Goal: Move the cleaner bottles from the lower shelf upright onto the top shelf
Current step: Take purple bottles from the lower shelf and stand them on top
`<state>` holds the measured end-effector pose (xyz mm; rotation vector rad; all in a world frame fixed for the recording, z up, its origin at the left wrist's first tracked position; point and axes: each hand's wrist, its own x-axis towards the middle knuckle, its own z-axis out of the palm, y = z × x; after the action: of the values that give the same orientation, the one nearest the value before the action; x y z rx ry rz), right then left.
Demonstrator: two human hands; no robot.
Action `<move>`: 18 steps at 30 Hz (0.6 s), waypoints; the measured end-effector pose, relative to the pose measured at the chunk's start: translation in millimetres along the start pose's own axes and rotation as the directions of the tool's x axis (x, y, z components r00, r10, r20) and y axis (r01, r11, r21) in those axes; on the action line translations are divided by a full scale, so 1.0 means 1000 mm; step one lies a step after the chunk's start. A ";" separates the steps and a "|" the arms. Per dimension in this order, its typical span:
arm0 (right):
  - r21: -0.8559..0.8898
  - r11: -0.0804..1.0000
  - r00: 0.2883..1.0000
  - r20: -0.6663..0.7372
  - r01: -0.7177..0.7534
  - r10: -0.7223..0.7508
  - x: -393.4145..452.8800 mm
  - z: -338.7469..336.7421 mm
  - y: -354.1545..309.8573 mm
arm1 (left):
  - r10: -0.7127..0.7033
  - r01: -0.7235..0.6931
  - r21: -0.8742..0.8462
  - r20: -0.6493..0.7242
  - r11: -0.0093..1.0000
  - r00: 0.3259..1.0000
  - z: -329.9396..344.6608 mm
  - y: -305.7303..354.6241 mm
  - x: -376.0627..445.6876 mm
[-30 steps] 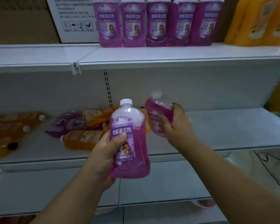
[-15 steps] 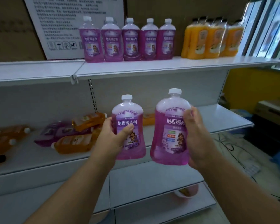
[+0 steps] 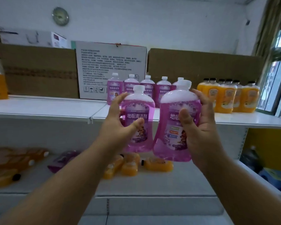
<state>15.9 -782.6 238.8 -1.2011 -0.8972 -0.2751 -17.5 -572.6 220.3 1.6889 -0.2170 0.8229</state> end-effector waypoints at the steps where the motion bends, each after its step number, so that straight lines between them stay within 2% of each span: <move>1: -0.021 1.000 1.000 0.007 0.016 -0.016 0.009 0.003 0.000 | -0.001 0.001 0.020 -0.009 1.000 1.000 -0.005 0.004 0.008; 5: -0.139 0.988 0.998 0.007 0.064 -0.064 0.046 0.021 0.014 | 0.010 -0.013 0.126 0.026 0.992 1.000 -0.033 0.008 0.047; 9: -0.181 0.978 0.994 0.005 0.108 -0.109 0.080 0.041 0.038 | 0.003 -0.008 0.122 0.037 0.992 0.999 -0.060 -0.007 0.096; 18: -0.271 0.961 0.997 -0.032 0.054 -0.065 0.162 0.081 0.099 | 0.047 -0.066 0.239 0.086 0.969 0.995 -0.098 -0.063 0.198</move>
<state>144.5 -631.1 294.1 -1.4165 -0.8807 -0.4813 122.6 -409.7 300.3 1.9539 -0.2279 0.8520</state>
